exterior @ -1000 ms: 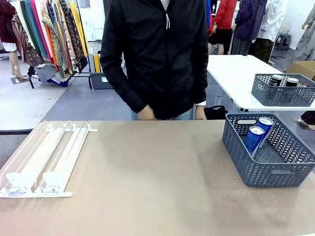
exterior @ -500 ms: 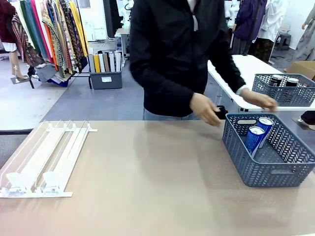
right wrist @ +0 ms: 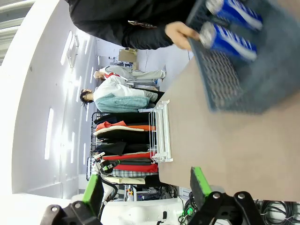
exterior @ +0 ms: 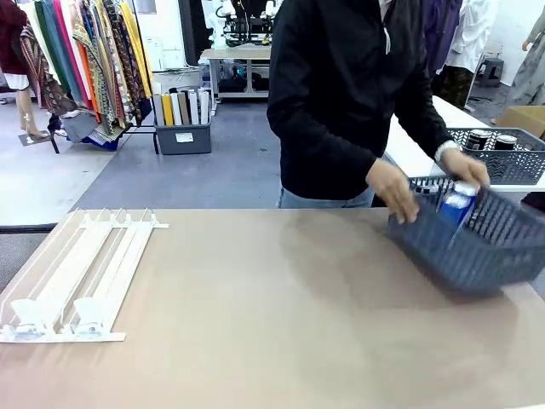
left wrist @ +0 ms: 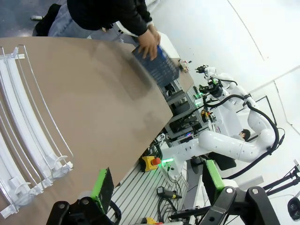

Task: Retrieve and store the cans from the dispenser.
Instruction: Pick up one can from the Automatic Can Dispenser and place it in the middle of the table.

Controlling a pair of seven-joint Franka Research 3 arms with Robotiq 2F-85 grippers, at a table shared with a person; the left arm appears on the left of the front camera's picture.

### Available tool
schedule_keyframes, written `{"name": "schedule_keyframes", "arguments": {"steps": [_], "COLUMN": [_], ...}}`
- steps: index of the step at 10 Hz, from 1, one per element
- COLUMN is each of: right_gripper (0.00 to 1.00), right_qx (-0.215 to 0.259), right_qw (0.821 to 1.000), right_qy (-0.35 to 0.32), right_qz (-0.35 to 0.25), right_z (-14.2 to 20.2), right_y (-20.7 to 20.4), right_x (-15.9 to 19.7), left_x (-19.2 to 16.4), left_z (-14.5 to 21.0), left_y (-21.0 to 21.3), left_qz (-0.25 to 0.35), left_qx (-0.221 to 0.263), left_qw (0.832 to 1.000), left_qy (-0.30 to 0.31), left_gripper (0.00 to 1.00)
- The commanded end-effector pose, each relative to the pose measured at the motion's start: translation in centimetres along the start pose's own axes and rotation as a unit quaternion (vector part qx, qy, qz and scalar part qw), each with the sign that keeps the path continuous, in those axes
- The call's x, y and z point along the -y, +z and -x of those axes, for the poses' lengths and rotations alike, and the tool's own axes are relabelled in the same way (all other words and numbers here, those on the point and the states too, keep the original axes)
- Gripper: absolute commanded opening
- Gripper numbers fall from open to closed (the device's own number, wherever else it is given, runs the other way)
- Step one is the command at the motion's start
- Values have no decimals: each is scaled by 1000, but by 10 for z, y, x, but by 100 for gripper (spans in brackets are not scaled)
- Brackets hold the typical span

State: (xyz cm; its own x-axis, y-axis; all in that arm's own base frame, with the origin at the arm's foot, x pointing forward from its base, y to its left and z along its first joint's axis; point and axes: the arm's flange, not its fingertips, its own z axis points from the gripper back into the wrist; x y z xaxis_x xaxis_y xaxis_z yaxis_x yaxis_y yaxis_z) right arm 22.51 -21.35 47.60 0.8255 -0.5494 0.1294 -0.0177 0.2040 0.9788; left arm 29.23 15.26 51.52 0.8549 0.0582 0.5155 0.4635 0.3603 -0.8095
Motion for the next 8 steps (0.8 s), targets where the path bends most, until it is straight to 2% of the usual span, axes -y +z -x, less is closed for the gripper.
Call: {"name": "schedule_keyframes", "arguments": {"steps": [1, 8], "right_gripper": [100, 100], "right_qx": [3, 3], "right_qw": [1000, 1000], "right_qy": [12, 12], "right_qz": [-12, -12], "right_z": [-2, -2], "right_y": [0, 0], "right_x": [-2, -2], "left_x": [3, 3], "left_z": [-2, -2], "left_y": [1, 1], "left_qz": [7, 7], "left_qx": [7, 7], "left_qw": [1000, 1000], "left_qy": [2, 2], "left_gripper": [100, 100]}}
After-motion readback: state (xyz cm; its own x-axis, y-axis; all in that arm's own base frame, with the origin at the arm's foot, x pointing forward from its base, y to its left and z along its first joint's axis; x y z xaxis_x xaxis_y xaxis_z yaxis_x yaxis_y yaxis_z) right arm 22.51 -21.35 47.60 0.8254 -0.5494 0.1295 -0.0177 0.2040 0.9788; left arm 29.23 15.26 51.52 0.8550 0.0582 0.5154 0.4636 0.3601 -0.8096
